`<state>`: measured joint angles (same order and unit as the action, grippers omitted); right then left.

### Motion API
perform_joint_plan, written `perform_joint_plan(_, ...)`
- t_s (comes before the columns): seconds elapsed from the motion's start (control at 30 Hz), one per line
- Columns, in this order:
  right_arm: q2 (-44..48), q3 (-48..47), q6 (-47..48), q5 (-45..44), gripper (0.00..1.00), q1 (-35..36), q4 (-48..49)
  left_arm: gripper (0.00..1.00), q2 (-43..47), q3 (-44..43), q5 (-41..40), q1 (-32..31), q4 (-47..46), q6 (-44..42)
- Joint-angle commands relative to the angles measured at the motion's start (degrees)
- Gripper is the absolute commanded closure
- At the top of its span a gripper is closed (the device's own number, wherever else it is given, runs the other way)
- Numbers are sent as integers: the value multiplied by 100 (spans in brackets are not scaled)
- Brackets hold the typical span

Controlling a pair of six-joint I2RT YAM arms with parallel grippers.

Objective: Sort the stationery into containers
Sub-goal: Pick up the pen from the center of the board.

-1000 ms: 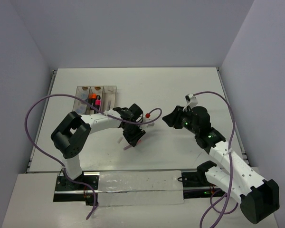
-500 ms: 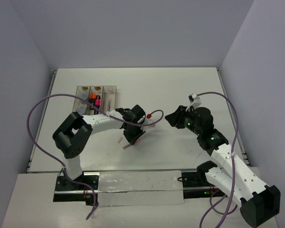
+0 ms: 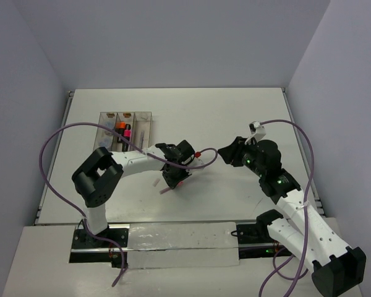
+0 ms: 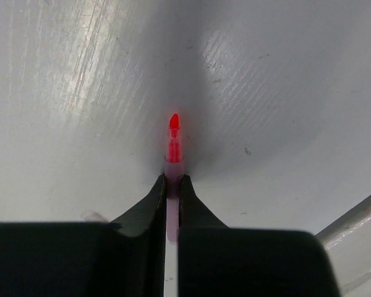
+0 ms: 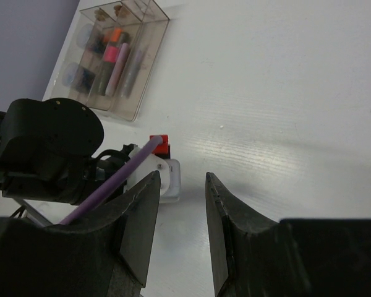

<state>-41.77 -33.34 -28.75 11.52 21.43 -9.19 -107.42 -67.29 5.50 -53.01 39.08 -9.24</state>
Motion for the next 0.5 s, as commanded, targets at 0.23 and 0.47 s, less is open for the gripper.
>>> perform_joint_plan(0.23,178,-274,155,-49,57,-147,-4,100,-971,425,477,-100,-67,-99)
perform_joint_plan(0.47,139,-324,-56,-65,58,-218,-47,100,-62,94,1180,69,-104,65)
